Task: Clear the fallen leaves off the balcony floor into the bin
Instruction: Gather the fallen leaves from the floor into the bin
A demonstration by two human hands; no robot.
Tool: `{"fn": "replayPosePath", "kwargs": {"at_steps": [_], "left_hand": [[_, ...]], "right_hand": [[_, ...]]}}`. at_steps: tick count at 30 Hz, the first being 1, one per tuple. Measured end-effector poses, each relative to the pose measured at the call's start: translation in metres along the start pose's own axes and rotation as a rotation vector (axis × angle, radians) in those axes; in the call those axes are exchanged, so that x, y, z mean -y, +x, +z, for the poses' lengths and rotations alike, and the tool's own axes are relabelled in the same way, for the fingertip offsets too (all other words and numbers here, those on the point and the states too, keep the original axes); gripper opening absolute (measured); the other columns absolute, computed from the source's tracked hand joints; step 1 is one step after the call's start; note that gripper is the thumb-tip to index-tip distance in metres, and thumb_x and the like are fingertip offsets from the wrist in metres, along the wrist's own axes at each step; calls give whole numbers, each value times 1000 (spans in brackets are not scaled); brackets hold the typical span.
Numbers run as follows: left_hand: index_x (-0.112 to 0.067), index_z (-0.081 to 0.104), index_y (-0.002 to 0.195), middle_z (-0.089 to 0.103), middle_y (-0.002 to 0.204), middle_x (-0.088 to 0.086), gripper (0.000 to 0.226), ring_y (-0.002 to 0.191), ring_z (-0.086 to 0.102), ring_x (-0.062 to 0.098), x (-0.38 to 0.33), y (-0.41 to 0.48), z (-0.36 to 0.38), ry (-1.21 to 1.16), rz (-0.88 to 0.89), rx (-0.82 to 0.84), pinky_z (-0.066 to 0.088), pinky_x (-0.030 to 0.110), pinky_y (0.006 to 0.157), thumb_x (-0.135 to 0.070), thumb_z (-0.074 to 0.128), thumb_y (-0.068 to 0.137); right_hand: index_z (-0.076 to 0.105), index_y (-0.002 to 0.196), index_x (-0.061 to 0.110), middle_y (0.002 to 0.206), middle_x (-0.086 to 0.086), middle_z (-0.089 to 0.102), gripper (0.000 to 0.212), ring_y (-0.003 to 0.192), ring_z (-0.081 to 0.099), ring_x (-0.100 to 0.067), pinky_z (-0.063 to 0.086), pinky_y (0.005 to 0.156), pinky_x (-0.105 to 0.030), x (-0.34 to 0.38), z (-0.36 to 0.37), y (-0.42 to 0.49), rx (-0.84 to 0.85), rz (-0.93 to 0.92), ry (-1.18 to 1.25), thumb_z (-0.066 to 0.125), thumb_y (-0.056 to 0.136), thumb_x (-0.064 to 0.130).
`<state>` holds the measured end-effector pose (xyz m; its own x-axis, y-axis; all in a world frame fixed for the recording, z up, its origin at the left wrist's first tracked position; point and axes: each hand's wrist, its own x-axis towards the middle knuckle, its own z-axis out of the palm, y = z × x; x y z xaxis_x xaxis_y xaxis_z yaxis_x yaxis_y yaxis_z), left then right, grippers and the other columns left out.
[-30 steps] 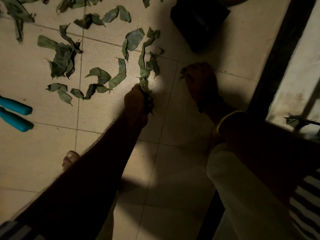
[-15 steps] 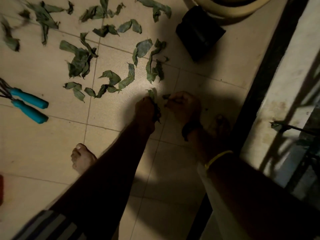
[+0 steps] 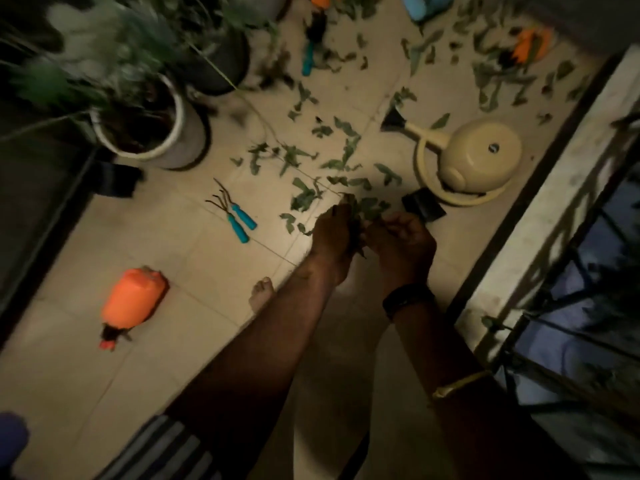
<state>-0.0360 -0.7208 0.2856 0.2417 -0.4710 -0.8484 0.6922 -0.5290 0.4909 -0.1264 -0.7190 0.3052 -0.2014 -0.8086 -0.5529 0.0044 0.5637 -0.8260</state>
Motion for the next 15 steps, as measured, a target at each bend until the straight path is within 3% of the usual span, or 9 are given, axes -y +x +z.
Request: {"fn": "replayPosePath", "kwargs": {"at_steps": [3,6,9,12,15], "left_hand": [[-8,64,85,67,75,8,27,64,62,20,-52,-75,-5,-50,87,27,49,33,61,-21,48,103],[-13,66,70,61,60,6,32,59,54,23,-90,-142,-11,-75,133,-19,42,32,59,-14,49,98],[-12,61,78,59,62,7,24,56,54,20,-117,-195,-22,-216,179,-109,41,27,58,-15,48,97],[-7,61,88,61,71,9,21,49,57,16,-131,-239,-44,-449,236,-167,44,19,45,-11,44,101],[-9,57,78,58,60,5,28,43,51,13,-130,-278,-79,-606,305,-206,38,17,39,-12,43,102]], "right_hand": [[63,81,13,75,-4,71,22,67,70,-15,57,60,-27,72,8,-48,126,-65,-46,74,81,-7],[66,78,19,72,0,72,21,66,71,-14,57,56,-29,127,17,-93,242,-172,-161,78,79,2],[64,78,13,63,0,70,20,58,68,-13,55,56,-26,170,27,-134,394,-192,-143,75,78,-4],[61,78,9,61,-7,65,23,53,62,-16,53,54,-26,195,39,-179,591,-187,-144,70,79,-13],[59,78,7,63,-16,62,23,50,57,-22,51,52,-28,202,51,-225,747,-179,-170,69,78,-15]]}}
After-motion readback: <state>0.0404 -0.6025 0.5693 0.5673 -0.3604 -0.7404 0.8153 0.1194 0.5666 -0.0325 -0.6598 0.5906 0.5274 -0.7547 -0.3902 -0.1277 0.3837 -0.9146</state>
